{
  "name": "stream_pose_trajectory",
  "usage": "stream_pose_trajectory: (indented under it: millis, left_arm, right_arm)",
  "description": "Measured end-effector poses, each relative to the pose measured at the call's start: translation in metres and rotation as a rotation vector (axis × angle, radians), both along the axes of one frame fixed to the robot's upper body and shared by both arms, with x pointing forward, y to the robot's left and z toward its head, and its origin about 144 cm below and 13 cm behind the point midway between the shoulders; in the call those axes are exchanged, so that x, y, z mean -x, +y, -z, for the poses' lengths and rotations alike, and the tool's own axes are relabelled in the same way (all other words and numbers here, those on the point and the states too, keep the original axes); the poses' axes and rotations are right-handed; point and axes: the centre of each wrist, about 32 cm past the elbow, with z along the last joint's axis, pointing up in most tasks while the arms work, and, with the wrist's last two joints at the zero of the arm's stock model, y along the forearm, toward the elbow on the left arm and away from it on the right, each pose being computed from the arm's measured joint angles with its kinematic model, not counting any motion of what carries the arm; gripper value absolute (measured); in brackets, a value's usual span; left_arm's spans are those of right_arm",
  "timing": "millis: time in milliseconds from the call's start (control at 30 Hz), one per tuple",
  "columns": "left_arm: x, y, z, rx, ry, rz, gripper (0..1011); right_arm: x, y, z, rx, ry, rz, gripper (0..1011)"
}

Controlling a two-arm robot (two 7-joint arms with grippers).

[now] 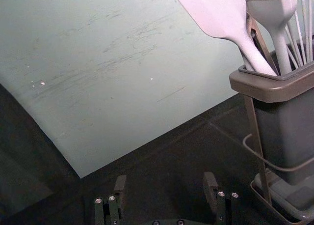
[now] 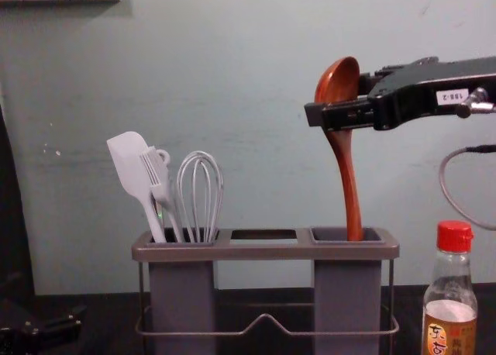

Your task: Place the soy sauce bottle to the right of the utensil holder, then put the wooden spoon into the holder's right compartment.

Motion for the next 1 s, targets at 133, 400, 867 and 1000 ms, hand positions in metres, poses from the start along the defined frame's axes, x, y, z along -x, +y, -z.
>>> stream_pose_trajectory:
  millis: [133,400,867,1000]
  left_arm:
    - [0.000,0.000,0.000,0.000,0.000,0.000,1011]
    - [0.000,0.000,0.000,0.000,0.000,0.000,1011]
    - [0.000,0.000,0.000,0.000,0.000,0.000,1011]
    - [0.000,0.000,0.000,0.000,0.000,0.000,1012]
  right_arm:
    - [-0.002,0.001,0.005,-0.008,0.010,-0.006,842]
    - [-0.005,0.003,0.017,-0.014,0.040,-0.012,842]
    - [-0.009,0.007,0.029,-0.014,0.069,-0.014,842]
    - [-0.010,0.008,0.032,-0.016,0.077,-0.010,842]
